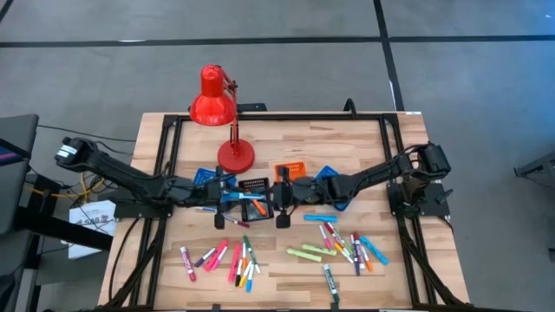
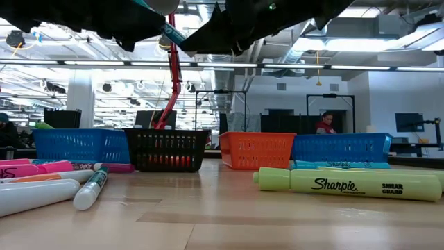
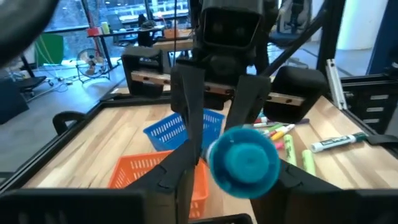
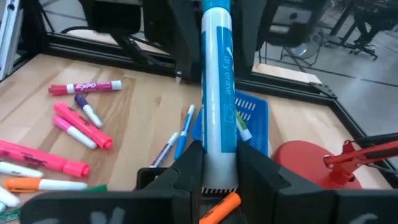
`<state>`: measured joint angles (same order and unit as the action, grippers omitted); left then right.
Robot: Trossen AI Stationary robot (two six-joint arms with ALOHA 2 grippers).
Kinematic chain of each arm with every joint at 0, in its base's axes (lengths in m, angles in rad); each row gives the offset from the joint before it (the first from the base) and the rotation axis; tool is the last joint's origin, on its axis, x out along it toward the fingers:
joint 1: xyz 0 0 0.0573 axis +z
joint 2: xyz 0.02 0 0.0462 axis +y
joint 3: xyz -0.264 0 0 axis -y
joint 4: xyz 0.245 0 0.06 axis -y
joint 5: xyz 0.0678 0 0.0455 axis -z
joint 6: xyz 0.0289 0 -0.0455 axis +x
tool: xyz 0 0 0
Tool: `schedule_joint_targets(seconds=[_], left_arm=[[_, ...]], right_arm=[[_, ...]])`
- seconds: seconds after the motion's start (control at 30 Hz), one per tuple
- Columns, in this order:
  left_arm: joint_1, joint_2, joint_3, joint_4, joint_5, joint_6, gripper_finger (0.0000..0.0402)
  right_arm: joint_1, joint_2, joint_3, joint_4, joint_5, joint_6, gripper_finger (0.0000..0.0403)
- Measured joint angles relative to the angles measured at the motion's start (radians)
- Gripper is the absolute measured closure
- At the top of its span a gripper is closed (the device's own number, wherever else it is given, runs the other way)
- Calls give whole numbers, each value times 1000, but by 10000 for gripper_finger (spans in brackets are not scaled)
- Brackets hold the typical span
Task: Pick & Place Markers
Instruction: Put the large light blue marker pen into the left blue basket
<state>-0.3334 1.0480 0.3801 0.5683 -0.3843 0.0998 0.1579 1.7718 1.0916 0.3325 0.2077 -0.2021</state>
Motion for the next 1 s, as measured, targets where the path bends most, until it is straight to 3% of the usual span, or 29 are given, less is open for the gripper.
schedule_joint_targets(seconds=[0.5,0.8,0.9,1.0], left_arm=[[4,26,0,30,-4,-24,331],[-8,26,0,17,-20,-163,331],[-38,26,0,13,-89,-184,330],[-83,18,0,-44,-246,-205,326]], right_arm=[[-18,0,0,3,-5,0,282],[-16,0,0,-59,2,92,203],[-16,0,0,-76,4,119,176],[-12,0,0,-98,4,135,158]])
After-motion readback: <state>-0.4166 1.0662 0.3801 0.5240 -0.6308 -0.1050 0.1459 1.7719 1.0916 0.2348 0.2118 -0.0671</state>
